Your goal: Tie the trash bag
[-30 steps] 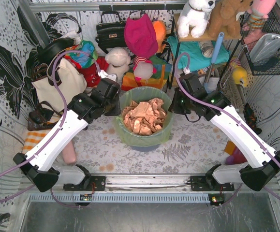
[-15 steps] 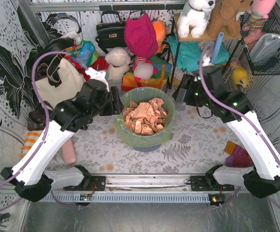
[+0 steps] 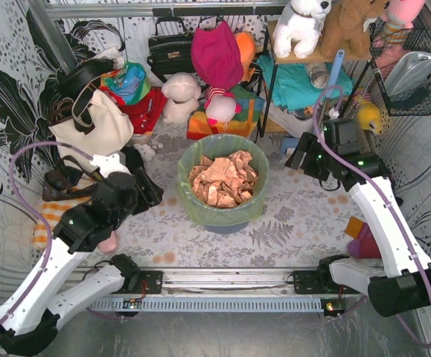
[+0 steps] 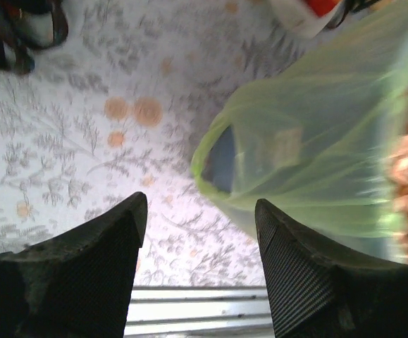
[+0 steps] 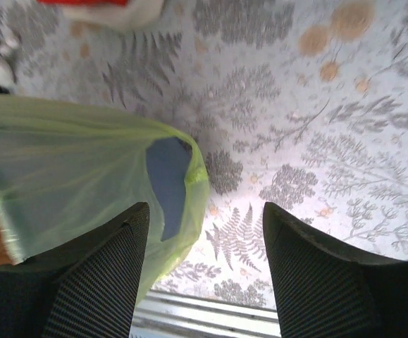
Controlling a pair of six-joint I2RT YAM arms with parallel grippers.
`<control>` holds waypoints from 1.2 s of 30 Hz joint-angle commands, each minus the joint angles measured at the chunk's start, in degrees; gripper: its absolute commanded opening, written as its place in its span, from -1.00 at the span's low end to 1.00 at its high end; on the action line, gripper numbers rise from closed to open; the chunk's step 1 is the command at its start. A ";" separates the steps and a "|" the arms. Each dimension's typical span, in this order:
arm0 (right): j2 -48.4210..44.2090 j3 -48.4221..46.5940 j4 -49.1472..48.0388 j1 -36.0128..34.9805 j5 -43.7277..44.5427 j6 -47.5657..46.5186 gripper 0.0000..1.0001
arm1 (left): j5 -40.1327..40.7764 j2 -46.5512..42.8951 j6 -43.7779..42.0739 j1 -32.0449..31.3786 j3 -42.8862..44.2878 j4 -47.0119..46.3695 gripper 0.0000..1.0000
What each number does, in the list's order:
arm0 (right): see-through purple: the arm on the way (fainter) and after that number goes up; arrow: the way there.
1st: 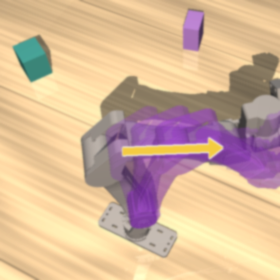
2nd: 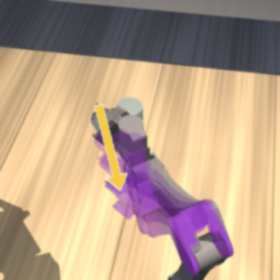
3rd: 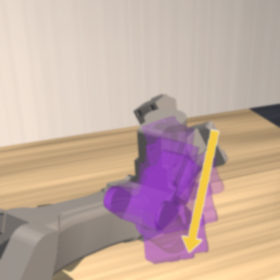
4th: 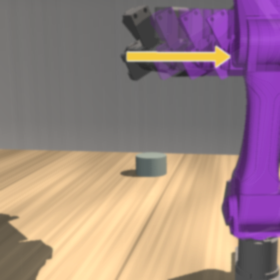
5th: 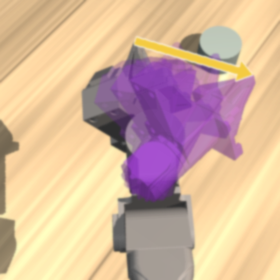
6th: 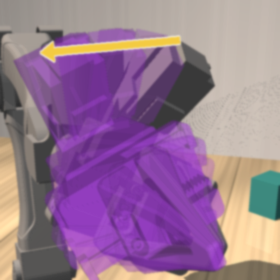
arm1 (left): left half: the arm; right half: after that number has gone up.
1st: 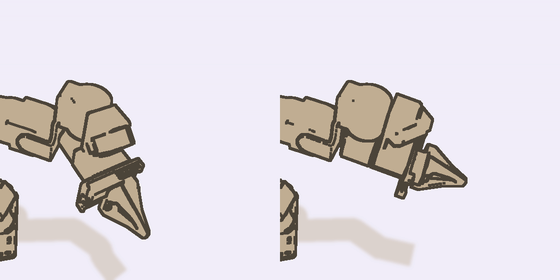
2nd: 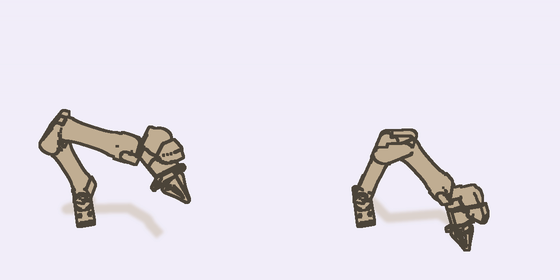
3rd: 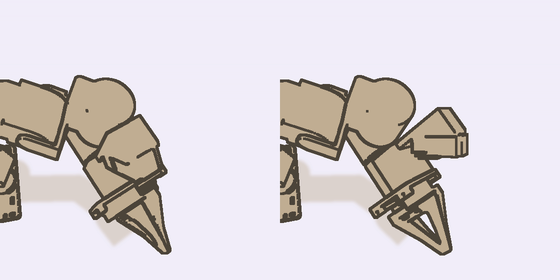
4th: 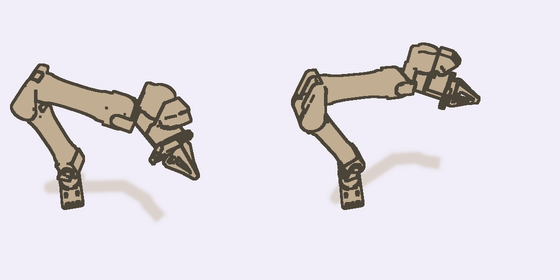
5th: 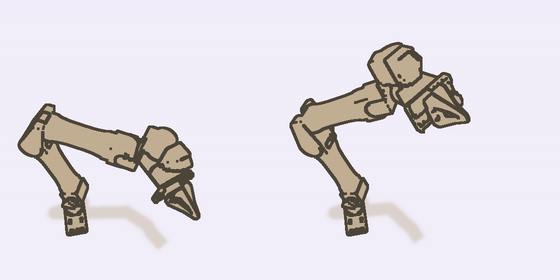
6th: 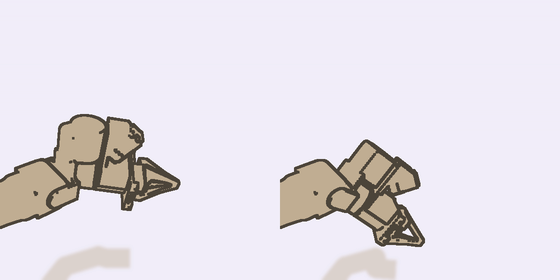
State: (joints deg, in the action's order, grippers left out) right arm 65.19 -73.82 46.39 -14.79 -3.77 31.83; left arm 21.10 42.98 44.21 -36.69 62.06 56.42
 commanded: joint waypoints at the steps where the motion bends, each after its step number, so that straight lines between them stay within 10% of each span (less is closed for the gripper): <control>1: -1.57 6.85 -8.12 0.44 -8.25 -1.90 0.30 | -5.42 -3.76 6.31 0.12 -10.74 -3.92 0.42; 10: -4.32 21.54 -21.65 0.47 -14.65 -4.23 0.30 | -17.89 -6.54 9.70 0.14 -30.78 -26.35 0.47; 36: -5.69 26.97 -22.79 0.50 -13.72 -5.41 0.21 | -14.71 5.11 3.38 0.21 -52.72 -70.19 0.17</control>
State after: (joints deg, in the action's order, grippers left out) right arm 60.03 -47.20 24.40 -14.63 -17.12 27.53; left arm 6.35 49.45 49.41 -36.64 10.90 -3.75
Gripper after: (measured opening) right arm 0.607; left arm 0.605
